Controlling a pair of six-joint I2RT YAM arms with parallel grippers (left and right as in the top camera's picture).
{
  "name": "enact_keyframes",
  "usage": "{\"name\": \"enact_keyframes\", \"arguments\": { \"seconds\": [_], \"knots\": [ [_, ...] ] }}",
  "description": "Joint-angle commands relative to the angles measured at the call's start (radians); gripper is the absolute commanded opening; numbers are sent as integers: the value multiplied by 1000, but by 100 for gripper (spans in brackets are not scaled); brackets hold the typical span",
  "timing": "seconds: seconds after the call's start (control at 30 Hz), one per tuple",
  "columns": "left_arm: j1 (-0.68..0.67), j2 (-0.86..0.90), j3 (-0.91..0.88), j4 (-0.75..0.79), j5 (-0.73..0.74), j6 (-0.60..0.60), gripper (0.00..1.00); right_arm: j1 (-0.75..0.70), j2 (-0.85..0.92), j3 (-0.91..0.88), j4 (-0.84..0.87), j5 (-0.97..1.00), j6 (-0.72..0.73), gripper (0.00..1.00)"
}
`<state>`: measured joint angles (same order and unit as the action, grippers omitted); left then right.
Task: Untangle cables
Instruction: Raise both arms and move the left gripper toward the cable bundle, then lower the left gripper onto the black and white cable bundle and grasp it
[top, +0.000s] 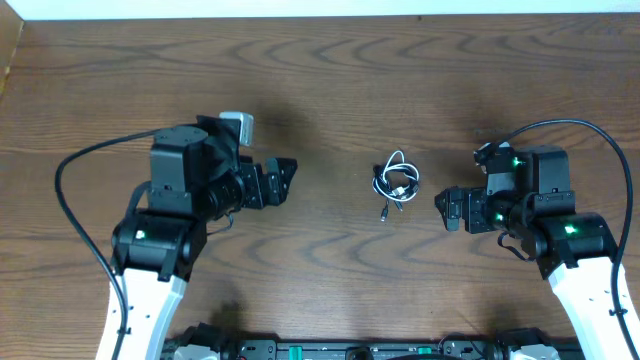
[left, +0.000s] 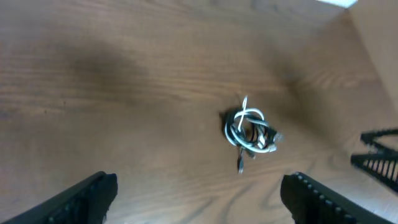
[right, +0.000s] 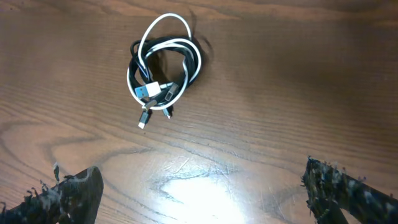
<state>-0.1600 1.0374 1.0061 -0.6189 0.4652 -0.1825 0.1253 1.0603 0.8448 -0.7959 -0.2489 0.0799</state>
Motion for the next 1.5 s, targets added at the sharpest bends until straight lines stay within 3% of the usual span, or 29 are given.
{"name": "enact_keyframes", "arguments": {
  "seconds": [0.0,0.33,0.57,0.87,1.13,1.27,1.47],
  "knots": [
    [-4,58,69,2,-25,-40,87,-14,-2,20,0,-16,-14,99],
    [-126,279,221,-2,-189,-37,87,-14,-2,19,-2,-16,-13,99],
    [-259,485,221,24,-193,-50,86,-14,-2,19,-4,-12,-14,99],
    [-367,713,221,126,-188,-217,80,-14,-2,19,-6,-12,-14,99],
    [-414,840,221,184,-134,-448,77,-14,-2,19,-9,-12,-14,99],
    [-430,884,221,209,-95,-572,70,-14,-2,19,-9,-12,-14,99],
    [-462,928,221,270,-55,-602,67,-14,-2,19,-12,-12,-14,99]
  ]
}}
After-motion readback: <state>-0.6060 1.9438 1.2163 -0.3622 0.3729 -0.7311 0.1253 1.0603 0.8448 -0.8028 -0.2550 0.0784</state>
